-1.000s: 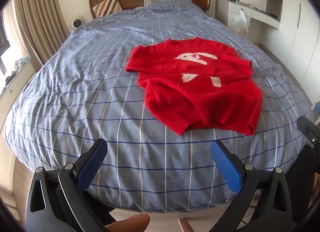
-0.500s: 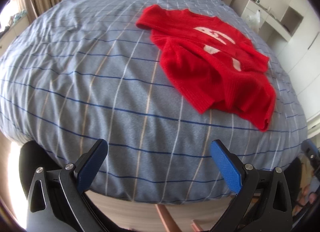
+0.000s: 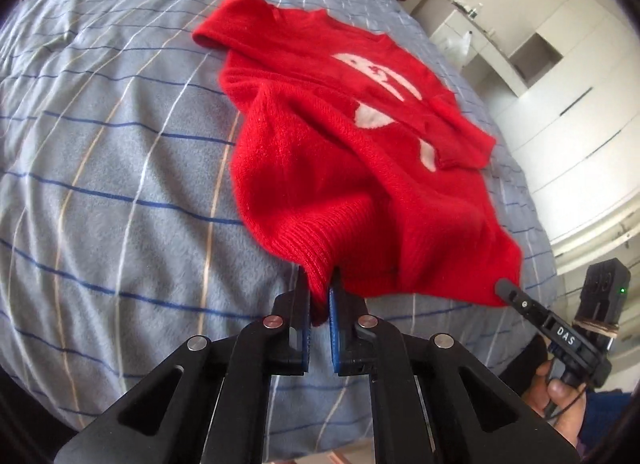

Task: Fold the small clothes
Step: 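Lower both tools to the sweater hem and pinch its two corners, then pull the hem with both tools to straighten the sweater body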

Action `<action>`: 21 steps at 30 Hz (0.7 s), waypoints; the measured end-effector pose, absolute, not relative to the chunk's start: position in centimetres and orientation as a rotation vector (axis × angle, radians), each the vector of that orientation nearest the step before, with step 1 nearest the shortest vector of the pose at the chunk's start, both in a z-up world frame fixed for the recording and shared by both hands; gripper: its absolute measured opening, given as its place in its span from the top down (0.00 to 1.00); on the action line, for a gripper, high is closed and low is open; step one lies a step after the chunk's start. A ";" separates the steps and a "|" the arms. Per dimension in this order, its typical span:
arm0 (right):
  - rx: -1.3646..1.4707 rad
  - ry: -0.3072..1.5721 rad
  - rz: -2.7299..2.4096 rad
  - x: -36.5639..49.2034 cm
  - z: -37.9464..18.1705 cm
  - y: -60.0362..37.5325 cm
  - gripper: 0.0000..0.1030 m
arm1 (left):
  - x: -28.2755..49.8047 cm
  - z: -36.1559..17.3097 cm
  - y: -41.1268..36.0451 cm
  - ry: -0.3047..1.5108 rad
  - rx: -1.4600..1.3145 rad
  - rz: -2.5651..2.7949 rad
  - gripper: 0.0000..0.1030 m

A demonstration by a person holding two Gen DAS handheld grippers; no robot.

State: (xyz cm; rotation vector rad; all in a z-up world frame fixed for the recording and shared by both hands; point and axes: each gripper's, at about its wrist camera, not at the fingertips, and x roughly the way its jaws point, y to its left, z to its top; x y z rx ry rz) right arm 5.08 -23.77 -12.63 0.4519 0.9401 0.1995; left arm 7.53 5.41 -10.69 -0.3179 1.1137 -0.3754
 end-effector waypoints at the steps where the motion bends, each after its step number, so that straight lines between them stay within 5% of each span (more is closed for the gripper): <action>1: 0.468 0.938 0.198 3.9 -11.9 -24.7 0.92 | 6.6 -10.1 6.2 1.119 -0.313 -0.403 0.94; 15: 0.498 1.038 0.141 1.1 -15.6 -28.5 0.92 | 4.3 -14.5 7.8 1.204 -0.213 -0.341 0.89; 20: 0.506 1.035 0.127 0.9 -15.4 -29.2 0.77 | 2.7 -13.1 8.6 1.140 -0.223 -0.358 0.42; 21: 0.502 1.033 0.132 0.9 -15.2 -29.2 0.71 | 2.6 -12.8 8.5 1.121 -0.225 -0.369 0.40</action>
